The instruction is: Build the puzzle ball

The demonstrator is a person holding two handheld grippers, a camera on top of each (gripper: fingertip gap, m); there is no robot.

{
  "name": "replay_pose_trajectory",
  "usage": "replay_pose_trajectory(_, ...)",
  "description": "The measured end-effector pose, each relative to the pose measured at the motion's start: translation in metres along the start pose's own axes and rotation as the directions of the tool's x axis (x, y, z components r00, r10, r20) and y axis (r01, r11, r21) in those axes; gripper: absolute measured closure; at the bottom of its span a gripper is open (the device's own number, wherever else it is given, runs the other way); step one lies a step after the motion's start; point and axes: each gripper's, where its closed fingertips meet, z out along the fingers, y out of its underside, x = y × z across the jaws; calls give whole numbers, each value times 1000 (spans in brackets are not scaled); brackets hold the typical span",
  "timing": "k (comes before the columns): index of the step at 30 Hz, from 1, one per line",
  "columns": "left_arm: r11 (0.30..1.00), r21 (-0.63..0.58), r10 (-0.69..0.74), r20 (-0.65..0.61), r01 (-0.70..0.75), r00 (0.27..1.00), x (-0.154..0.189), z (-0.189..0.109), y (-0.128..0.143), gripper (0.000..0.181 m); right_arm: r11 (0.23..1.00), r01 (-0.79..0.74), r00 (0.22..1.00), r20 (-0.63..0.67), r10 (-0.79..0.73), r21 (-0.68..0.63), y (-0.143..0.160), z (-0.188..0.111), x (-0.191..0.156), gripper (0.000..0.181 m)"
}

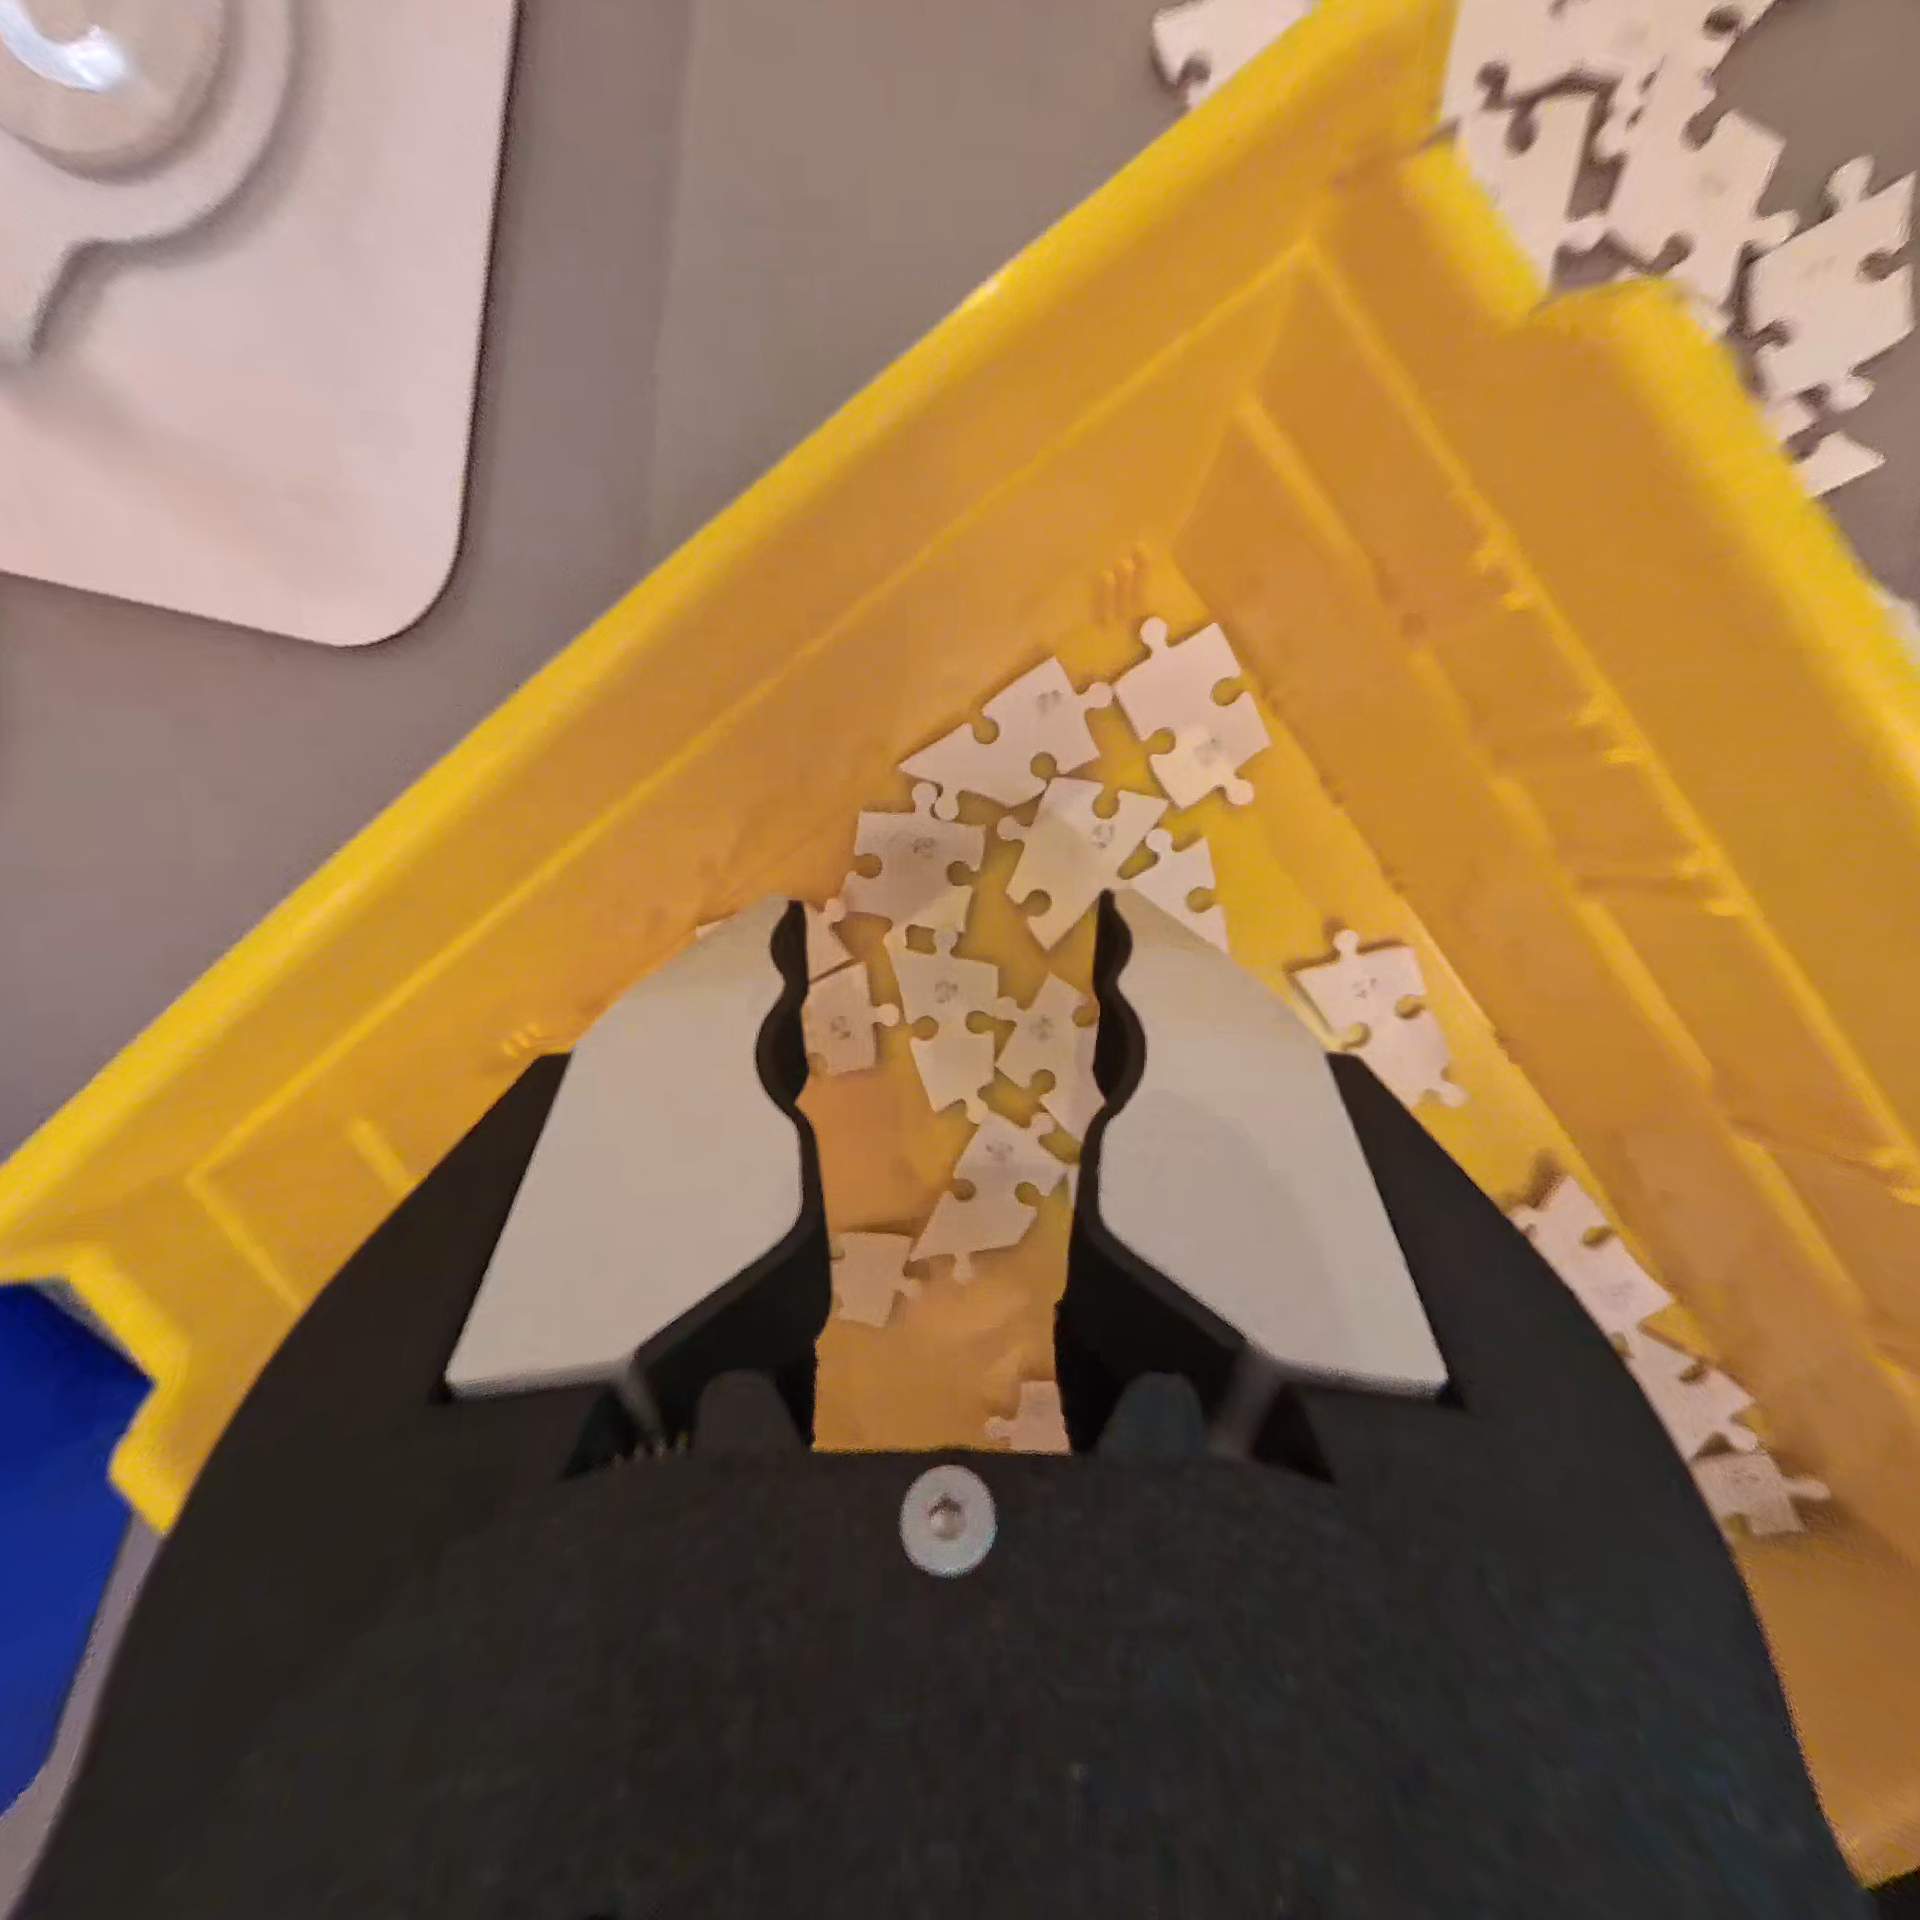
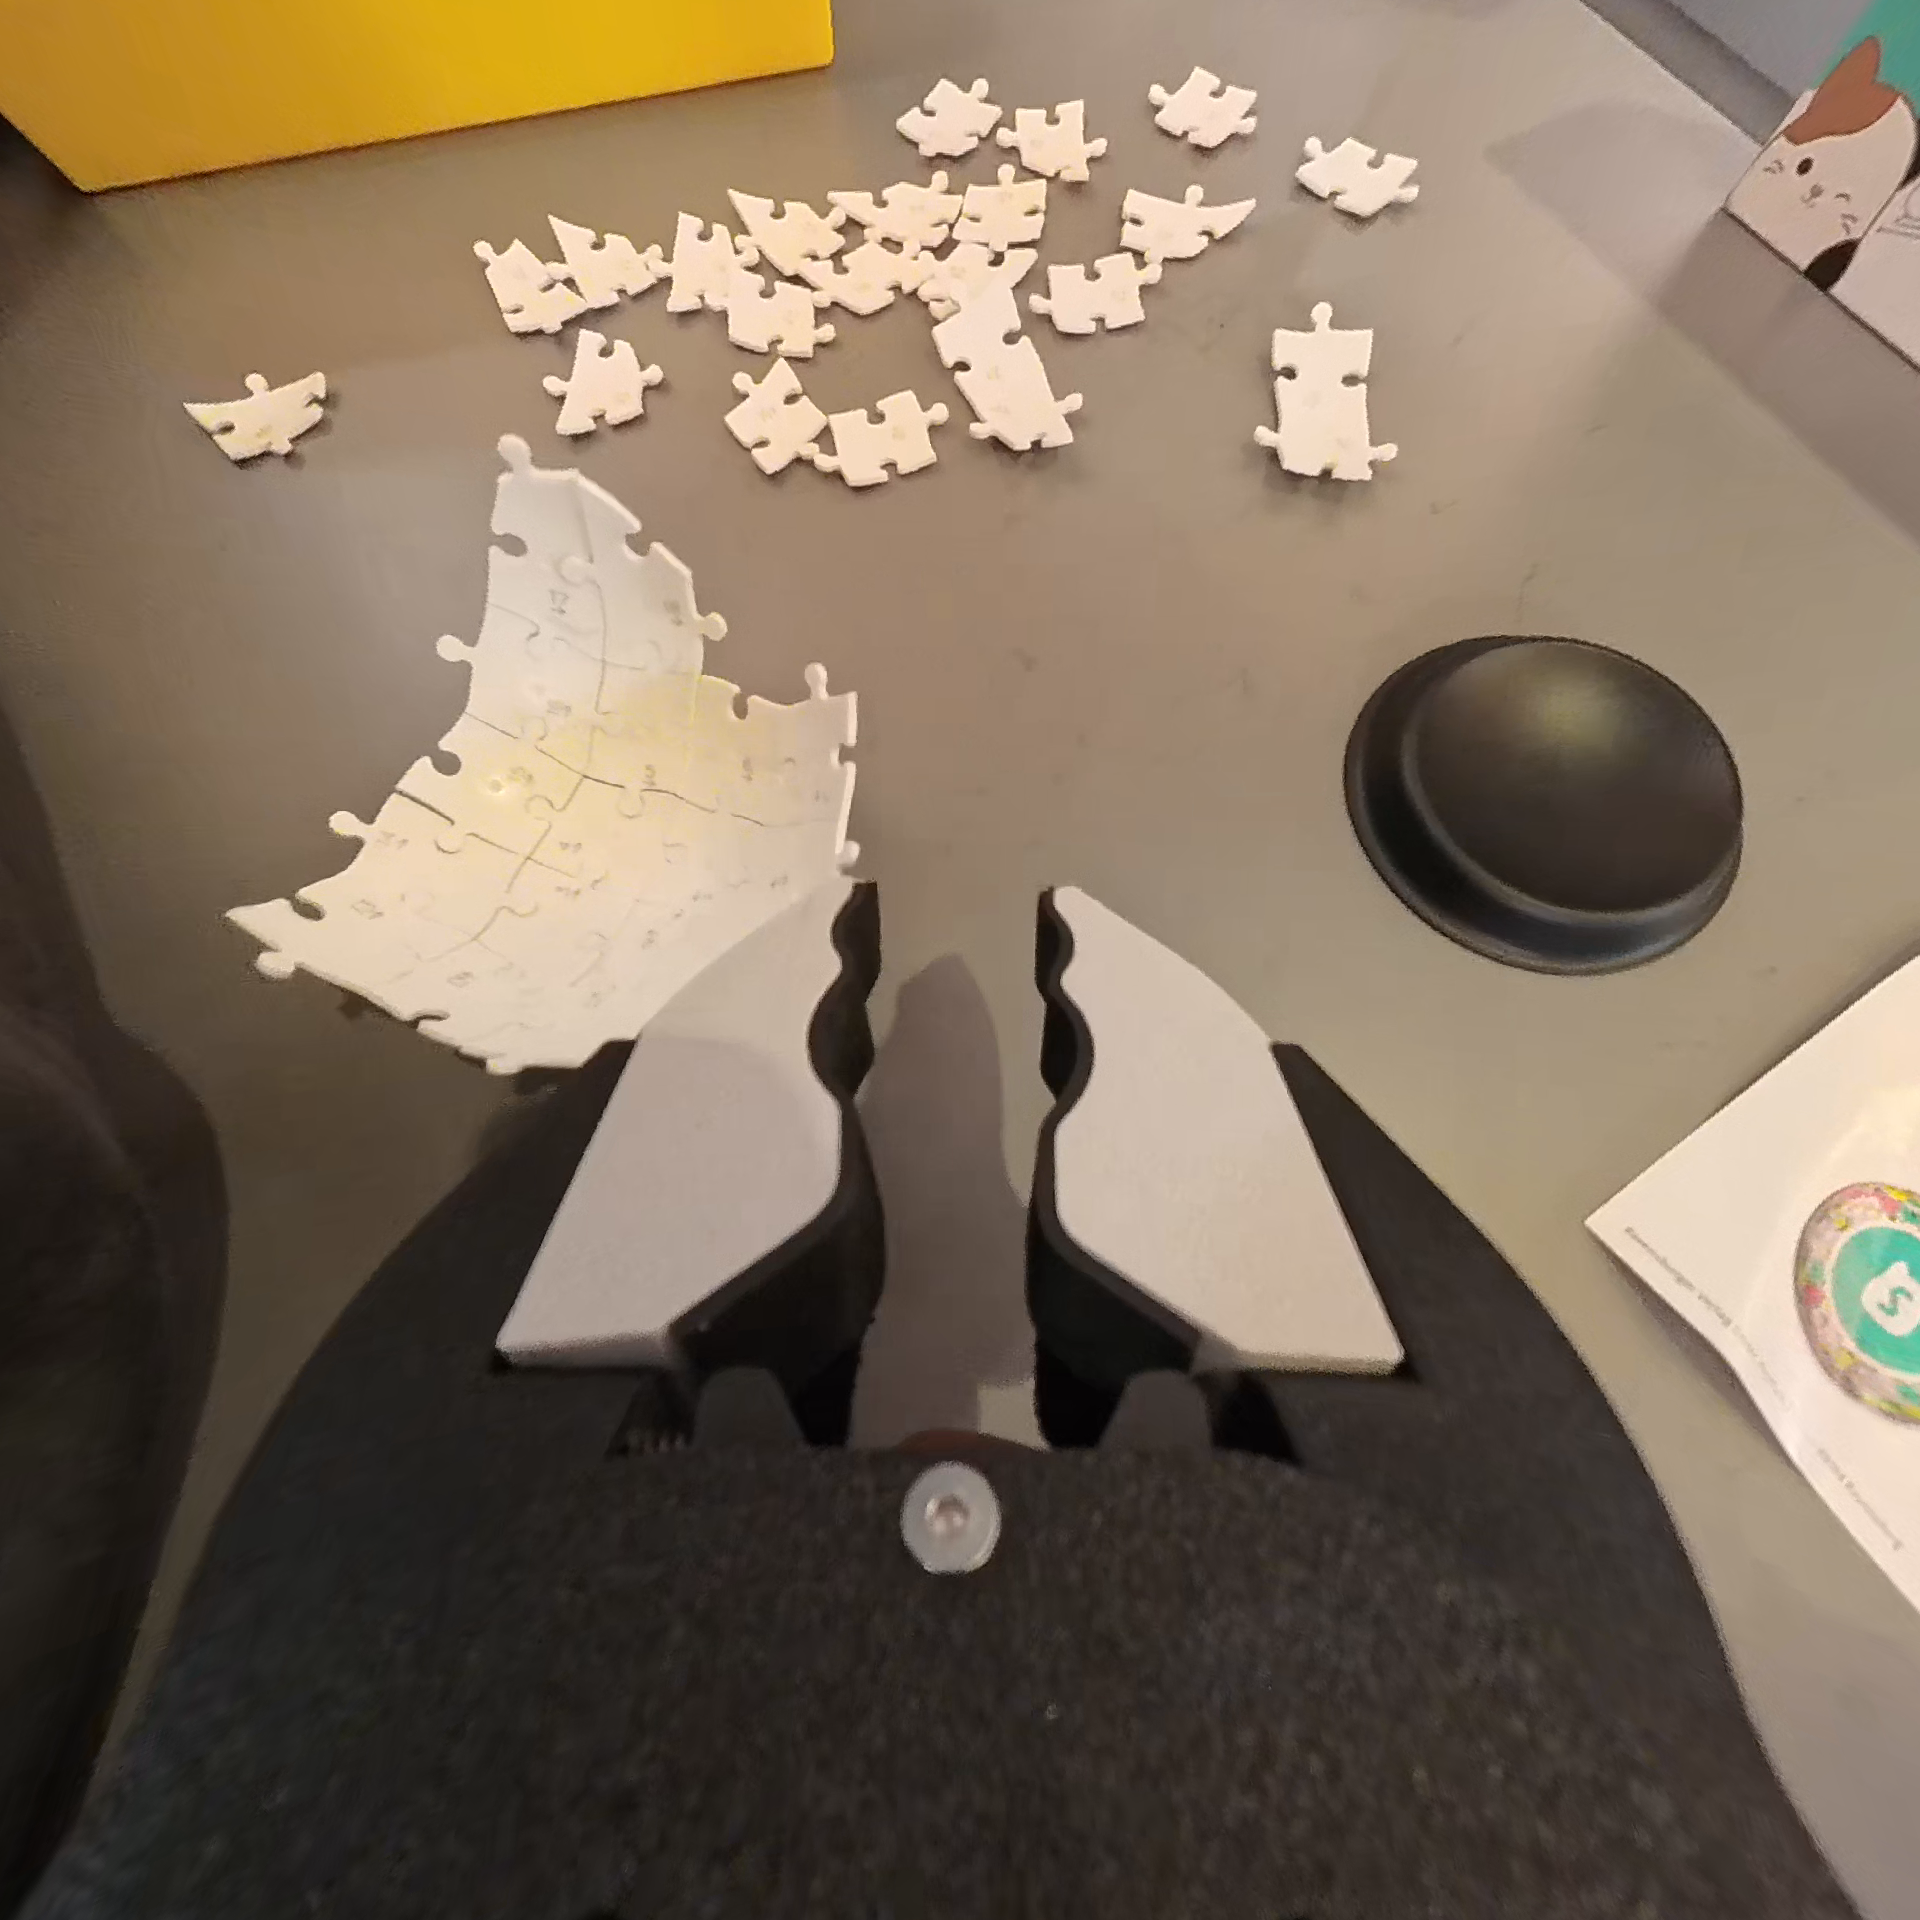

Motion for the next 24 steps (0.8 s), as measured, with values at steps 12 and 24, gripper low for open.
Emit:
replay_pose_trajectory(12,988,-153,-33,-105,17,994,13,28,23,134,999,-39,999,-30,40,24,13,-14,6,153)
replay_pose_trajectory(24,990,-136,-65,-137,46,988,29,24,25,131,999,-33,999,-16,34,24,13,-10,5,153)
